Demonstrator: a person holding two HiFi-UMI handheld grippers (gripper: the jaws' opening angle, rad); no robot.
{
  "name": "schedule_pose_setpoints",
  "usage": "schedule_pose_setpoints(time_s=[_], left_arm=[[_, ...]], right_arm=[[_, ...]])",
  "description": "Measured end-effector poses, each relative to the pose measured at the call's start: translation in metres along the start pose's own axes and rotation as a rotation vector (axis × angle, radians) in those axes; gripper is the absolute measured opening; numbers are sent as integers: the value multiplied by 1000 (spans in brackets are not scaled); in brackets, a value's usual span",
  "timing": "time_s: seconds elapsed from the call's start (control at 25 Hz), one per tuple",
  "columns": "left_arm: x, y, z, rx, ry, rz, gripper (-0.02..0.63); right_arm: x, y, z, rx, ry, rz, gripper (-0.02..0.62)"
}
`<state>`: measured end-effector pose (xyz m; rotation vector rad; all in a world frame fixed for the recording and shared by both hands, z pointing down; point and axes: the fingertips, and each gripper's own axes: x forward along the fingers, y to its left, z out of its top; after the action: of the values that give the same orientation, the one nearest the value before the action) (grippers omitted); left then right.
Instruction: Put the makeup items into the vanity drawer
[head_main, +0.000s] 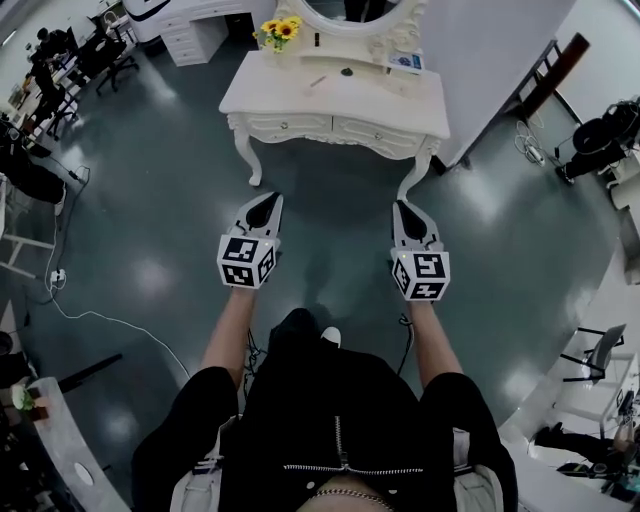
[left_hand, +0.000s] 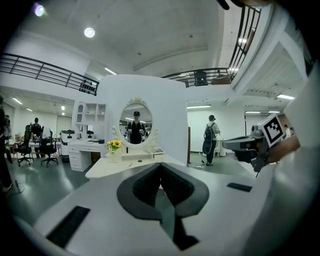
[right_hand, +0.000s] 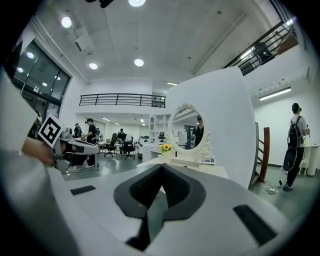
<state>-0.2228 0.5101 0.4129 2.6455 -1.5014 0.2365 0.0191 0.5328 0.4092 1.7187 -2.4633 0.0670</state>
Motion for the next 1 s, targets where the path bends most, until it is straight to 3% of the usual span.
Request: schedule_pose_setpoints(time_s=[0.44, 1.0], left_arm=[[55, 25, 2, -20, -11, -2, 21], [227, 133, 26, 0, 22, -88, 21]], right_arm=[[58, -18, -13, 21, 41, 6, 6], [242, -70, 18, 22, 58, -57, 6]])
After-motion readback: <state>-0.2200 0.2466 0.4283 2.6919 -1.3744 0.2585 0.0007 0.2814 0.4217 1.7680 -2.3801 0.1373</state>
